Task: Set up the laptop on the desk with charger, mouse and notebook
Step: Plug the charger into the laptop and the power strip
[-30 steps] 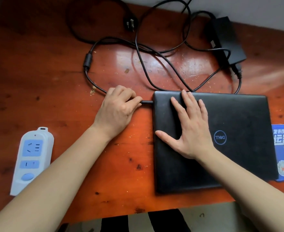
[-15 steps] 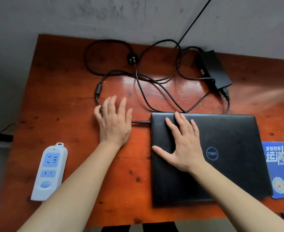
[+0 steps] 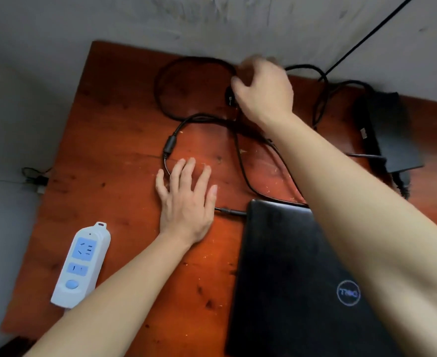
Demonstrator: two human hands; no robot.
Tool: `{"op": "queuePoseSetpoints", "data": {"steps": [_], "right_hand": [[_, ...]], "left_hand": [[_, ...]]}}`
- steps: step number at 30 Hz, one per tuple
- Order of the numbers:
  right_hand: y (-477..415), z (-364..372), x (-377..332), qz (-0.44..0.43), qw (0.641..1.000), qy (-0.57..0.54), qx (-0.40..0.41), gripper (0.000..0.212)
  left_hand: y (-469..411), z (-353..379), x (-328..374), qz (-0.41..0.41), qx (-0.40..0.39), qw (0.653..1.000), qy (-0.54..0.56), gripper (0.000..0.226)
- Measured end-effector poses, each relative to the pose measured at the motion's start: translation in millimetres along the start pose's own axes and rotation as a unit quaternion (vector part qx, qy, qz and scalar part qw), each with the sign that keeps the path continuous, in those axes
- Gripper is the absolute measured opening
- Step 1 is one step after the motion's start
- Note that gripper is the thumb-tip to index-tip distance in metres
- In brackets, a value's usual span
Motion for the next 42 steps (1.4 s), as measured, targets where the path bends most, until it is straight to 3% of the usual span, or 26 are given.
{"op": "queuePoseSetpoints", "data": {"steps": [4,6,8,10,13,16,18,25,28,30,33,37,38,41,42], "right_hand": [[-29,25,-7,0.013,0.987,0.099,-0.122,0.056],[-34,28,-7,0.016,0.979,0.114,-0.169,0.053],[-36,25,-6,0.038,0.976,0.075,-0.200,0.041],[-35,15,-5,0.068,0.974,-0.036,-0.214,0.033],[-26,-6,3,0.073,0.957,-0.218,-0.175,0.020],[-8,-31,10,0.042,0.937,-0.338,-0.073,0.024],[7,-44,15,0.052,0.918,-0.390,-0.050,0.028],[90,-68,54,0.126,0.926,-0.355,-0.030,0.037],[126,-84,50,0.091,0.922,-0.376,0.018,0.022],[149,-98,39,0.038,0.917,-0.396,0.021,0.013],[183,-110,16,-0.014,0.914,-0.400,-0.061,0.013],[226,-110,-1,-0.072,0.937,-0.319,-0.121,0.016],[236,-111,-6,-0.087,0.939,-0.309,-0.128,0.016],[261,-115,-17,-0.090,0.937,-0.290,-0.170,0.015],[266,-115,-18,-0.088,0.943,-0.273,-0.170,0.013]], "left_hand": [[-1,-1,2,0.001,0.000,1.000,-0.003,0.049],[-1,-1,2,-0.001,-0.004,1.000,-0.003,0.049],[-1,-2,2,-0.003,-0.007,1.000,-0.004,0.049],[-3,-2,2,-0.006,-0.008,1.000,-0.004,0.049],[0,-1,2,-0.004,-0.007,1.000,0.002,0.048],[-1,0,1,-0.001,0.003,1.000,0.008,0.047],[-1,1,0,-0.006,0.005,1.000,0.005,0.047],[1,-4,3,-0.033,-0.028,0.999,0.011,0.050],[6,-7,0,-0.032,-0.071,0.996,0.043,0.049],[7,-22,-2,-0.041,-0.084,0.988,0.121,0.047],[15,-70,-8,-0.101,0.004,0.972,0.210,0.053],[26,-128,-17,-0.154,0.086,0.954,0.244,0.095],[26,-140,-20,-0.158,0.088,0.950,0.255,0.094],[18,-170,-28,-0.180,0.094,0.954,0.220,0.051],[19,-179,-28,-0.204,0.094,0.950,0.218,0.059]]}}
Point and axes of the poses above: each hand's wrist, its own y-axis away from the middle knuckle, its own z-axis out of the palm, x = y × z, the point moved 4 cm from there along -y, towards the middle knuckle, and after that the axes turned 14 degrees about y, right-handed, at the moved point
